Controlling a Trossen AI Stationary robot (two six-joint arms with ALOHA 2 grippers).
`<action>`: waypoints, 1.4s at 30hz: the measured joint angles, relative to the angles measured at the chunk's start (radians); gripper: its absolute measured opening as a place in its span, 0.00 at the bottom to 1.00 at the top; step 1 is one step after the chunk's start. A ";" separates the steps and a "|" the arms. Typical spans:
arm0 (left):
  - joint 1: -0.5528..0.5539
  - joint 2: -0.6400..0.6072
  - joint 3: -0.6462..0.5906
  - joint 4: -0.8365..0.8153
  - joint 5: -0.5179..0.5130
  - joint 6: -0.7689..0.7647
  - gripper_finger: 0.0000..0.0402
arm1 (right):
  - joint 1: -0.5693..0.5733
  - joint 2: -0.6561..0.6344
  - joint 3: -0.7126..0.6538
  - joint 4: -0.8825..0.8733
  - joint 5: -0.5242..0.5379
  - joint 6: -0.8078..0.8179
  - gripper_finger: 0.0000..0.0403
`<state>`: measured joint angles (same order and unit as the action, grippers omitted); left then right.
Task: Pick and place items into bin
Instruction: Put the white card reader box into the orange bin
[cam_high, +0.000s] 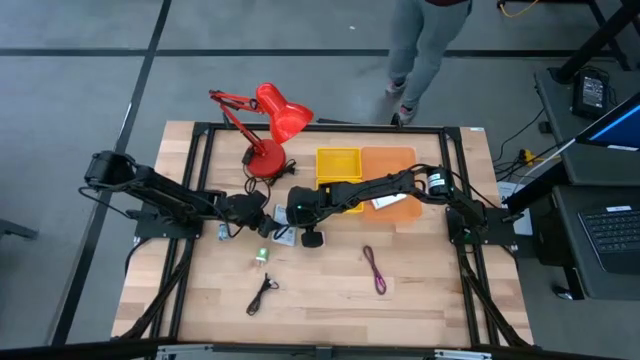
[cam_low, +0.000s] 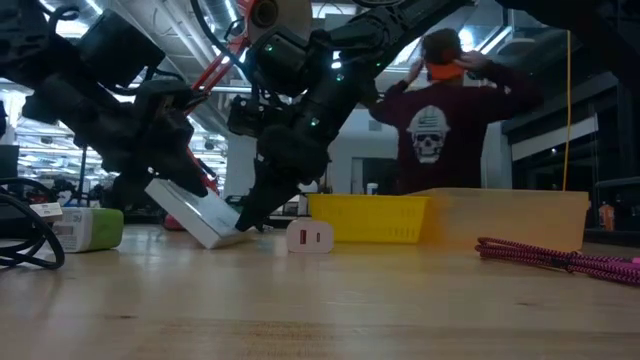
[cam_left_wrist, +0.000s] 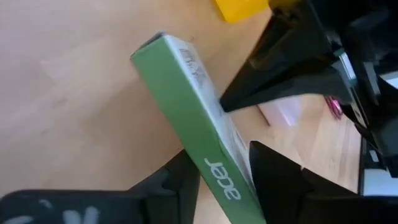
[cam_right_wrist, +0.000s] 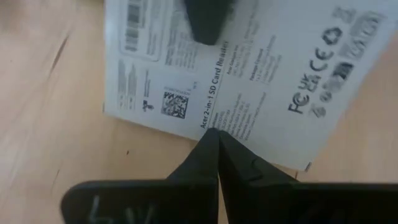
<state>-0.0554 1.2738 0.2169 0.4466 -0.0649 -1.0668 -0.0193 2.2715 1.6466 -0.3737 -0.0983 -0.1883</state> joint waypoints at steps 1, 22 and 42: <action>0.000 0.001 0.000 0.000 -0.005 0.002 0.28 | 0.000 0.000 0.000 0.000 -0.001 0.000 0.00; -0.001 -0.271 0.000 -0.054 -0.055 0.265 0.09 | 0.017 -0.191 -0.004 -0.183 0.029 -0.034 0.00; -0.002 -0.523 0.002 -0.099 -0.185 0.614 0.09 | 0.016 -0.763 -0.700 0.506 0.063 0.050 0.00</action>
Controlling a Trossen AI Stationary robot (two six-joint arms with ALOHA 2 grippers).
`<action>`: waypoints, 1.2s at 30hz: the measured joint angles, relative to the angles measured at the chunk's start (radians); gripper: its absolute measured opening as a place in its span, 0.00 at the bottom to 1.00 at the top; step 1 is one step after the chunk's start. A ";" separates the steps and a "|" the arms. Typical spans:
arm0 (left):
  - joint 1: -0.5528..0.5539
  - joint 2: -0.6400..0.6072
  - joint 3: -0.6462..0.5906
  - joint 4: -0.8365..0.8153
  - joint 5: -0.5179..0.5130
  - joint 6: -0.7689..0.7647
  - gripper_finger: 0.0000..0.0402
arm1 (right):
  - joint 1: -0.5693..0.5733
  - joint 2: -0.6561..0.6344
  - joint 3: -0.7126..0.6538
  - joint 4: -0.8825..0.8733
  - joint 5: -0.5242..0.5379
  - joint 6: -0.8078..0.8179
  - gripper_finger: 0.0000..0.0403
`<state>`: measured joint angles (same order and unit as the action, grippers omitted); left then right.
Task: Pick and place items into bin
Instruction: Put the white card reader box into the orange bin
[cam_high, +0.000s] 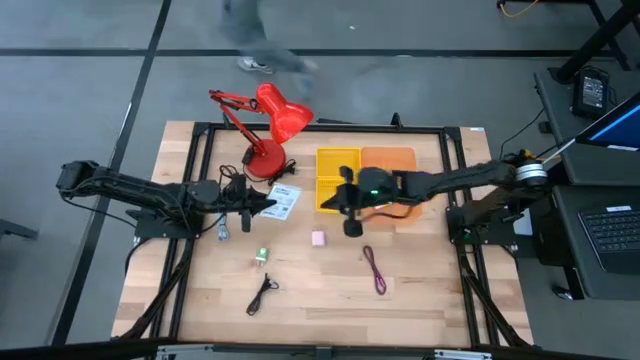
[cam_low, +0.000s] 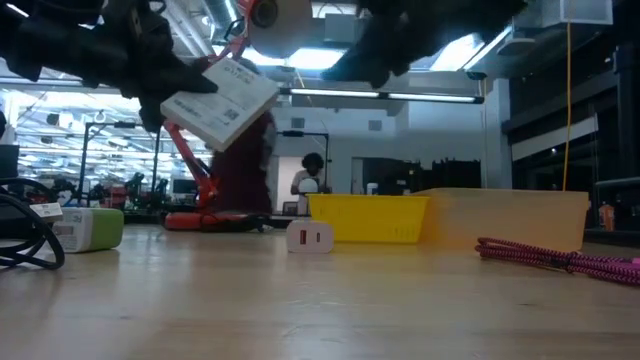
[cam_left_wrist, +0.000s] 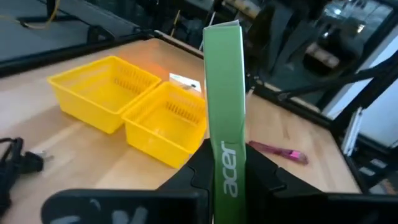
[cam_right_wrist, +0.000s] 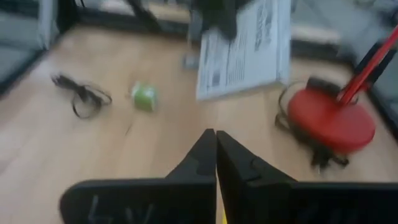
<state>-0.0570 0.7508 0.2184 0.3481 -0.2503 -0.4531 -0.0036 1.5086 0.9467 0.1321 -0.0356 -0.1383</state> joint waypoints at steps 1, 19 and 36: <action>0.000 0.003 -0.001 0.013 -0.009 0.014 0.09 | 0.000 -0.023 -0.049 0.063 0.000 0.000 0.00; 0.000 0.331 0.015 0.549 0.091 0.273 0.09 | 0.000 -0.297 -0.495 0.507 -0.003 0.045 0.00; 0.041 0.626 0.276 0.571 0.226 0.506 0.09 | 0.000 -0.293 -0.498 0.505 -0.021 0.134 0.00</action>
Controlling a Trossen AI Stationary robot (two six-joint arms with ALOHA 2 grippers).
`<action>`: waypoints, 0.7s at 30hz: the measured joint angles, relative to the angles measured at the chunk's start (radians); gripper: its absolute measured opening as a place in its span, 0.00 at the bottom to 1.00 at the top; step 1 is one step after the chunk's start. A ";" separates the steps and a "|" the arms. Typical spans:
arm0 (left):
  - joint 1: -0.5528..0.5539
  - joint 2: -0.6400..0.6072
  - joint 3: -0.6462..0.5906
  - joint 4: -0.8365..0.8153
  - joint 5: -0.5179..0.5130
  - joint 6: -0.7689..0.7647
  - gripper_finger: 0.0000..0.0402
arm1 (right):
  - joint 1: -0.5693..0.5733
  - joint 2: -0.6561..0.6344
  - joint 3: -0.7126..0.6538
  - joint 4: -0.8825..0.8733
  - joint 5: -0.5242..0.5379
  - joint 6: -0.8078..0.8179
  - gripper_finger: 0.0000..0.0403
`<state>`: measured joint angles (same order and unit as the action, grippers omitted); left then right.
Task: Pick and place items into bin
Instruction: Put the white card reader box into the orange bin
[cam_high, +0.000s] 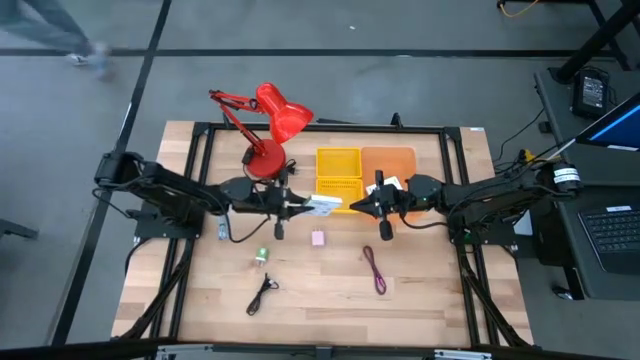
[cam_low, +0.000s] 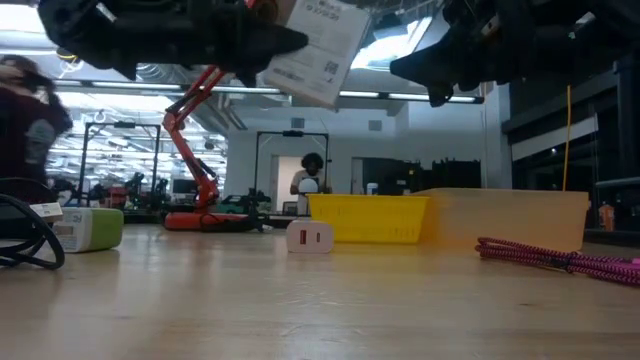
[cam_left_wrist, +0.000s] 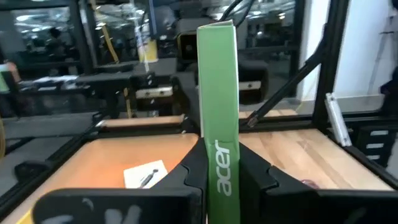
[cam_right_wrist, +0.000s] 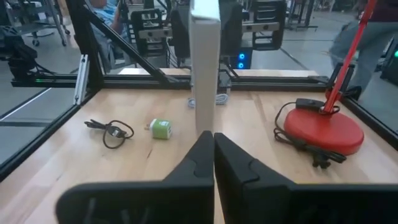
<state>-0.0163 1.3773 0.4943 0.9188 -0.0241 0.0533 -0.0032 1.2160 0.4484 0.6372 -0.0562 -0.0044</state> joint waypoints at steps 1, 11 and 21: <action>0.006 0.010 0.013 0.002 0.016 0.004 0.09 | 0.000 0.000 0.000 0.002 0.000 0.000 0.01; 0.070 0.114 0.099 0.006 0.122 0.011 0.09 | 0.000 0.000 0.000 0.003 0.000 -0.008 0.23; 0.102 0.216 0.195 0.006 0.196 0.013 0.09 | 0.000 0.000 0.000 0.016 0.002 -0.034 0.38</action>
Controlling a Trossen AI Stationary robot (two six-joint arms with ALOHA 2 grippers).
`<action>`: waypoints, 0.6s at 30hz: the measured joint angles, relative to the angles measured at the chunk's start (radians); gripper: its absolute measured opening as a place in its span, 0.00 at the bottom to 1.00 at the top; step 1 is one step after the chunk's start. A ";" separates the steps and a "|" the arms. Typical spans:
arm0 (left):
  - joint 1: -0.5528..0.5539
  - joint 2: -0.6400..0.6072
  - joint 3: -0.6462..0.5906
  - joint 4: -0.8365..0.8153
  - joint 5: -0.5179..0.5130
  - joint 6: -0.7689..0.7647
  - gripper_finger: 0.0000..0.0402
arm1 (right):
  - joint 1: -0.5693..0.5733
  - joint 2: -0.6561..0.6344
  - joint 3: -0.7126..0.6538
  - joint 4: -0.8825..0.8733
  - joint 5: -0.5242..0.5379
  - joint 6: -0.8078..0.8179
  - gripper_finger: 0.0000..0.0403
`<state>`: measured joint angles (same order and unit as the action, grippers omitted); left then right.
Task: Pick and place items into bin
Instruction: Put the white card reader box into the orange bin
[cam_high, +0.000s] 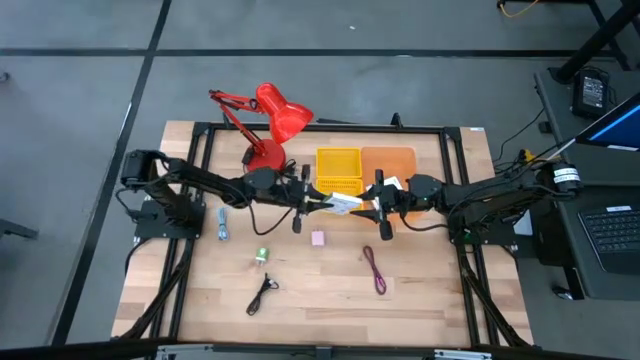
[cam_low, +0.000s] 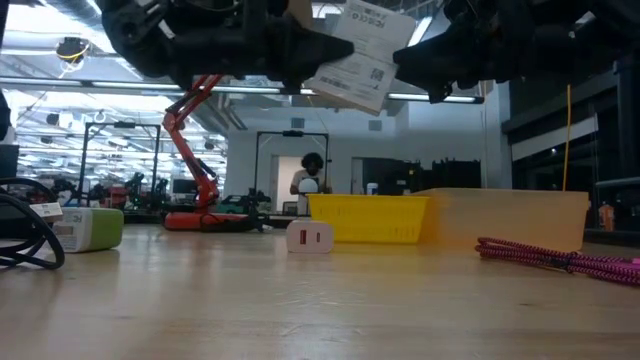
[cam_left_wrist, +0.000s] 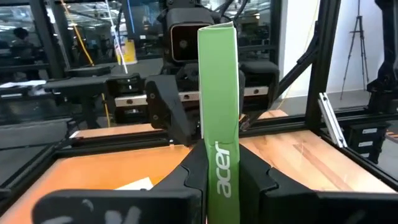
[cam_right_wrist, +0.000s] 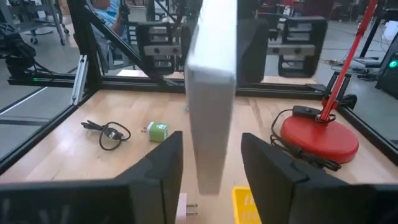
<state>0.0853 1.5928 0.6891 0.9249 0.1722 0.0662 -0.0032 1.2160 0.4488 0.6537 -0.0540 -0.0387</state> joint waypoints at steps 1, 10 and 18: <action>0.005 0.006 0.004 -0.001 0.012 0.000 0.09 | 0.000 0.000 0.000 0.000 0.000 0.000 0.38; 0.015 0.047 0.038 -0.007 0.044 0.000 0.09 | 0.000 0.000 0.000 0.002 0.018 -0.048 0.33; 0.016 0.046 0.038 -0.015 0.053 -0.001 0.17 | 0.000 0.000 0.000 0.001 0.038 -0.048 0.05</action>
<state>0.1009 1.6389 0.7269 0.9095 0.2249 0.0654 -0.0032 1.2160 0.4488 0.6544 -0.0162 -0.0868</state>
